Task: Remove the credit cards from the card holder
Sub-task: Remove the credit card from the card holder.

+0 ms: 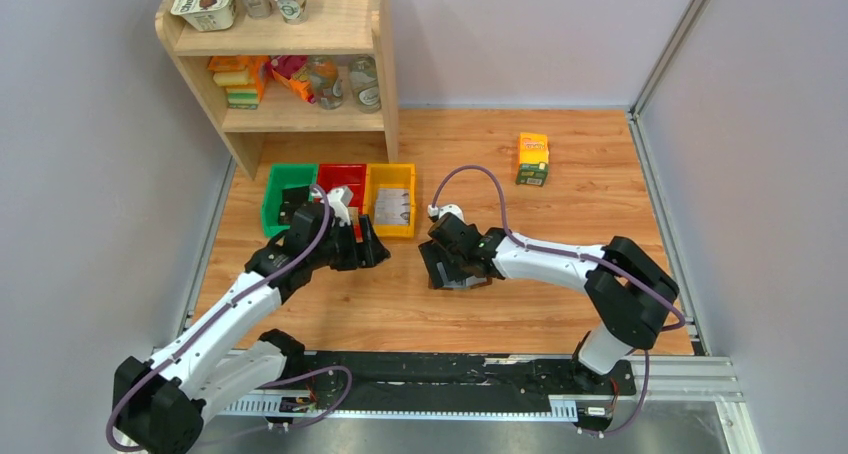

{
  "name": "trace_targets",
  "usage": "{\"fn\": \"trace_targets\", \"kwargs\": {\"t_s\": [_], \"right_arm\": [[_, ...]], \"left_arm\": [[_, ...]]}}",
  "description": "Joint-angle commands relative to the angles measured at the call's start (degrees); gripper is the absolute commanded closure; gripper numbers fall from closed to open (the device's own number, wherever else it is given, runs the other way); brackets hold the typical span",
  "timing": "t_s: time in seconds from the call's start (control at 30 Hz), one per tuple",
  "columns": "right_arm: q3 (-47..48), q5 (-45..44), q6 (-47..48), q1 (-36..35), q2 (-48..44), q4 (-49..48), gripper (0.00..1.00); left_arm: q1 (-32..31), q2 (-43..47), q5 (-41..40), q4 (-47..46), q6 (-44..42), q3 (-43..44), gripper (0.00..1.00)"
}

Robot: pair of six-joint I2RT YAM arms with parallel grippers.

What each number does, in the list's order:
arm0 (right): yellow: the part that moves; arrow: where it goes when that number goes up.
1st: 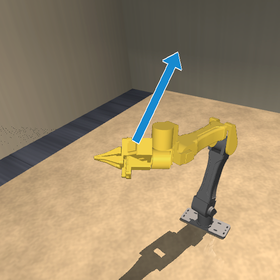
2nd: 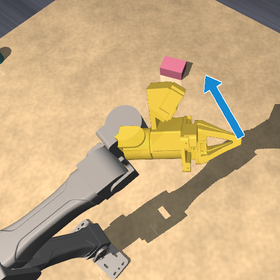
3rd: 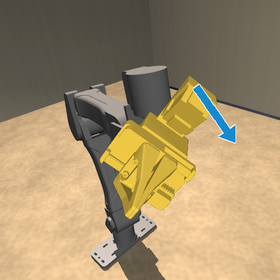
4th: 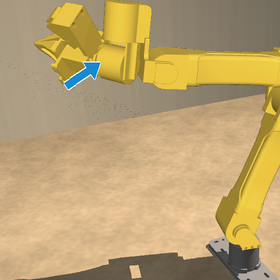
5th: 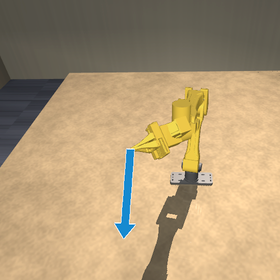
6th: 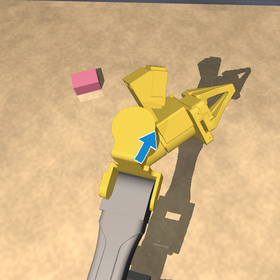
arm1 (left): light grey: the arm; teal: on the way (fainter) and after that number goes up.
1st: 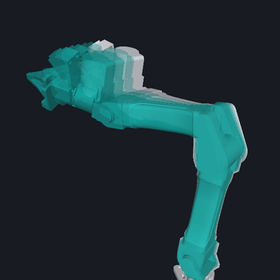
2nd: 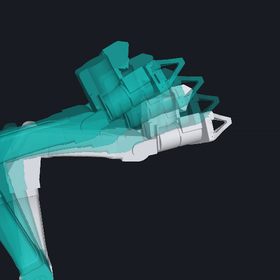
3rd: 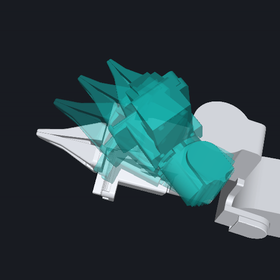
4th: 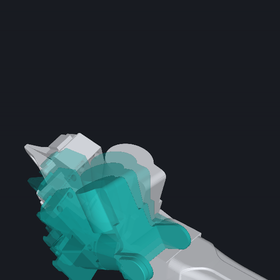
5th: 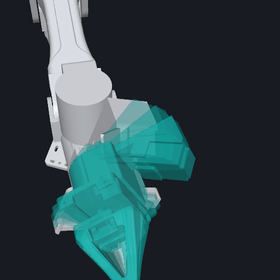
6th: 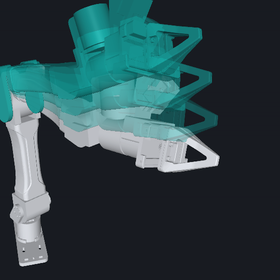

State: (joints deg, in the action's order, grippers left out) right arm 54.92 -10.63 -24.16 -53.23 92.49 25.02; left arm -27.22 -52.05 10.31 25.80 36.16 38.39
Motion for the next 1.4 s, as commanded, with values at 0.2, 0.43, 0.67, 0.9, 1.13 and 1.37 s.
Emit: {"fn": "trace_targets", "kwargs": {"t_s": [0.2,0.43,0.67,0.9,1.13,1.37], "right_arm": [[1.07,-1.94,-1.41,-0.12,1.91,-3.04,0.25],[-1.65,0.61,-2.12,1.55,0.94,-5.33,0.48],[-5.34,6.32,-2.73,5.85,-1.34,-8.93,0.57],[-11.14,15.11,-4.22,11.65,-5.12,-14.90,0.68],[-12.73,17.93,-5.28,14.03,-5.04,-16.67,0.70],[-12.47,18.11,-4.76,14.74,-8.80,-15.27,0.59]], "left_arm": [[-5.73,-0.76,-2.57,-6.81,6.81,-2.01,0.21],[-9.95,-5.59,-3.27,-10.50,7.87,-2.09,0.22],[-11.97,-11.57,-3.28,-14.73,8.66,-0.52,0.22],[-13.12,-19.75,-1.78,-18.33,8.66,3.96,0.23],[-13.82,-27.74,-0.38,-21.75,9.36,7.40,0.24],[-13.91,-33.02,-0.37,-24.31,11.30,8.28,0.30]]}}
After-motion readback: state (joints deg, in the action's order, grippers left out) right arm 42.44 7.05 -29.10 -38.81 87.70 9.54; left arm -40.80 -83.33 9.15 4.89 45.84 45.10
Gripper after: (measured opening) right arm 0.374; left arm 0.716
